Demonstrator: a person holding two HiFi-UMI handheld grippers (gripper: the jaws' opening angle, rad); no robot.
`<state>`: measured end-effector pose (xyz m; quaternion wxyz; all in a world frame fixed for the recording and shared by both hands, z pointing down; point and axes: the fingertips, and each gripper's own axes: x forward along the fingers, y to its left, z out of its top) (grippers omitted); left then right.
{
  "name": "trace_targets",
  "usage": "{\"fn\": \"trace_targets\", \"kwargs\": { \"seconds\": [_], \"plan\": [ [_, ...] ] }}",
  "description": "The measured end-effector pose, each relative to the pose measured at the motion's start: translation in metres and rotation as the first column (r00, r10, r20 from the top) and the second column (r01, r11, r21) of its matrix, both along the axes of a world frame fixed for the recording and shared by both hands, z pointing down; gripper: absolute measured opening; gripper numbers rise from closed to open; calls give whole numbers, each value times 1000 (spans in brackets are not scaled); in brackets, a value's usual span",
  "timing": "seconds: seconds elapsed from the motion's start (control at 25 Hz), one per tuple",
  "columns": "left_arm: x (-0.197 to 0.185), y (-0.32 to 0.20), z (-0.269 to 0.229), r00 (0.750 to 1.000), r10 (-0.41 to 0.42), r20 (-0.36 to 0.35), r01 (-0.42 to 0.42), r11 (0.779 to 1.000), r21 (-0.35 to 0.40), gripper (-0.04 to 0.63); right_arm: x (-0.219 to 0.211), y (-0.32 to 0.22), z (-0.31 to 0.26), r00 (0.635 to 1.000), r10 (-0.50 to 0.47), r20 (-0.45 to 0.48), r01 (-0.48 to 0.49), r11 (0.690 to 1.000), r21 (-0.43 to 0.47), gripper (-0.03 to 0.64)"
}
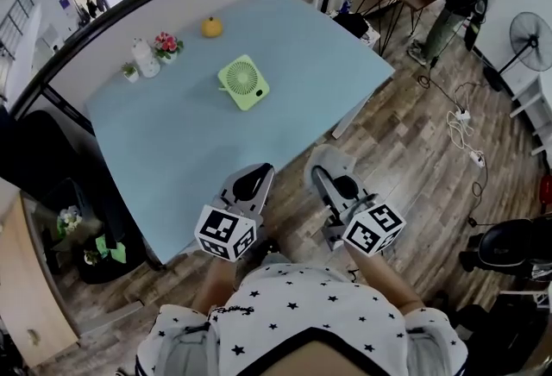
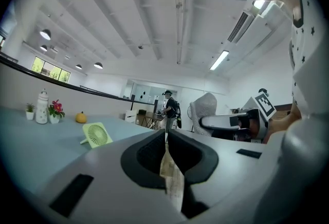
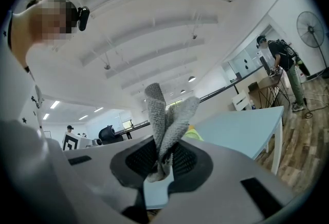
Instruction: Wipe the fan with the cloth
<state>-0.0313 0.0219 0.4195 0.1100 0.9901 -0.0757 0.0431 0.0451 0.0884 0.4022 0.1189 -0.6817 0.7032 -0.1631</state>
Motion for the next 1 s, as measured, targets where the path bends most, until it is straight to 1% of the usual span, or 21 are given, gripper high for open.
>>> {"fn": "trace_targets", "kwargs": {
  "seconds": [0.24, 0.44, 0.56, 0.68, 0.84, 1.0],
  "plan": [
    [-9, -28, 3, 1000, -29, 0, 29, 1000, -1, 40, -8, -30, 2, 999, -32, -11, 32, 999, -9, 49],
    [-21, -35, 8, 998, -59, 10, 60, 998, -12, 40, -13, -40, 6, 998, -58, -16, 58, 998, -26, 49],
    [-27, -41, 10, 996, -92, 9, 92, 996, -12, 40, -11, -50, 8, 996, -81, -21, 81, 996, -26, 49],
    [-32, -50, 12, 990, -137, 15, 137, 991, -10, 40, -11, -65, 8, 992, -126, -20, 126, 992, -20, 49],
    [-36, -71, 12, 976, -216, 18, 216, 976, 0, 40, -10, -95, 8, 979, -202, -24, 202, 979, -2, 49],
    [-37, -102, 10, 945, -325, 23, 325, 946, 18, 40, -4, -137, 10, 954, -301, -13, 301, 953, 18, 49]
  ]
}}
